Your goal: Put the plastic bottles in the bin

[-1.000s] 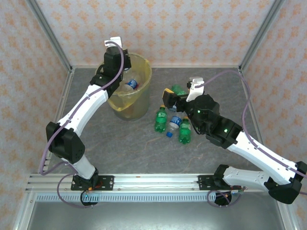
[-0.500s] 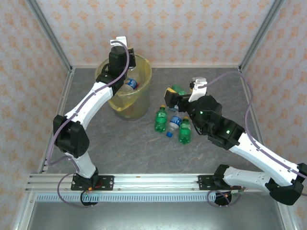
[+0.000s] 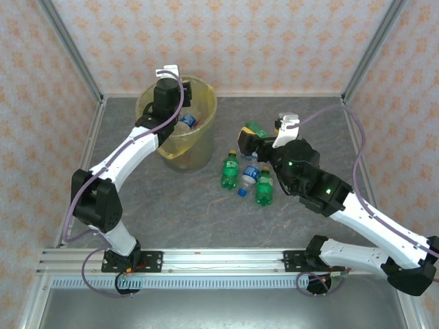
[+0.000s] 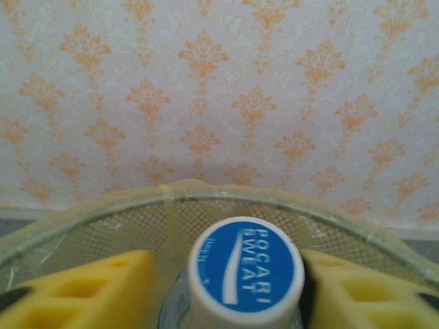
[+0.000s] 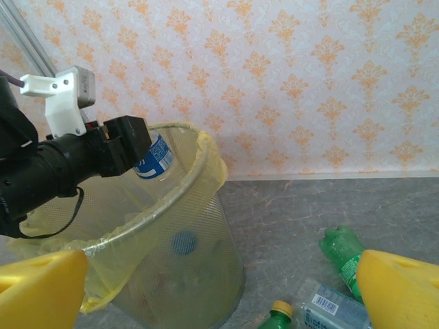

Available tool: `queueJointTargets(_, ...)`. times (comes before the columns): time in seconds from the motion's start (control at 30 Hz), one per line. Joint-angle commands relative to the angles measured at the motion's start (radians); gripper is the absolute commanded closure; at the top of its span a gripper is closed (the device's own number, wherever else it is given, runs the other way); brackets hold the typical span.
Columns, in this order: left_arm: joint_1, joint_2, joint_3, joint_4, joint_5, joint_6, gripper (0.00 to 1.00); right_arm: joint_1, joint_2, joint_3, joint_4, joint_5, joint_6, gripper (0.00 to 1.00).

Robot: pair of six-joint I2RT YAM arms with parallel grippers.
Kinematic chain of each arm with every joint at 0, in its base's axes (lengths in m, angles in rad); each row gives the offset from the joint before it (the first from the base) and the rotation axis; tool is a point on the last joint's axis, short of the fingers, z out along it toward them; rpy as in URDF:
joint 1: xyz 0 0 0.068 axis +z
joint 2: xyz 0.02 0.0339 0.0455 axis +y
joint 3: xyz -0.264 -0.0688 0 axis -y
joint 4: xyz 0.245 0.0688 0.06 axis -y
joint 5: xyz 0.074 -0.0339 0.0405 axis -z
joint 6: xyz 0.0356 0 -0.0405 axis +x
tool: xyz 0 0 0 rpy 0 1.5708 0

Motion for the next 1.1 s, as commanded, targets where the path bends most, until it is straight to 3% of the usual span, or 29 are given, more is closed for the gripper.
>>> queueJointTargets(0.0,0.01,-0.061,0.021,-0.065,-0.034,-0.012,0.22,0.003,0.016,0.007,0.001,0.019,-0.007,0.0)
queueJointTargets(0.03,0.01,-0.072,0.027,-0.074,-0.044,-0.012,0.15,0.003,0.021,0.007,0.006,0.017,-0.006,0.0)
queueJointTargets(0.4,0.01,-0.121,0.17,-0.191,-0.085,-0.031,0.05,0.003,0.029,0.002,0.018,0.01,0.002,0.0)
queueJointTargets(0.7,0.012,-0.09,0.317,-0.324,0.023,-0.081,0.01,0.001,0.037,-0.019,-0.023,0.095,0.075,0.0)
queueJointTargets(0.9,0.018,-0.127,0.25,-0.366,0.087,-0.128,0.01,-0.032,0.047,-0.053,-0.085,0.098,0.164,0.0)
queueJointTargets(1.07,0.018,-0.215,0.122,-0.344,0.26,-0.228,0.01,-0.111,0.048,-0.126,-0.142,0.033,0.285,0.0)
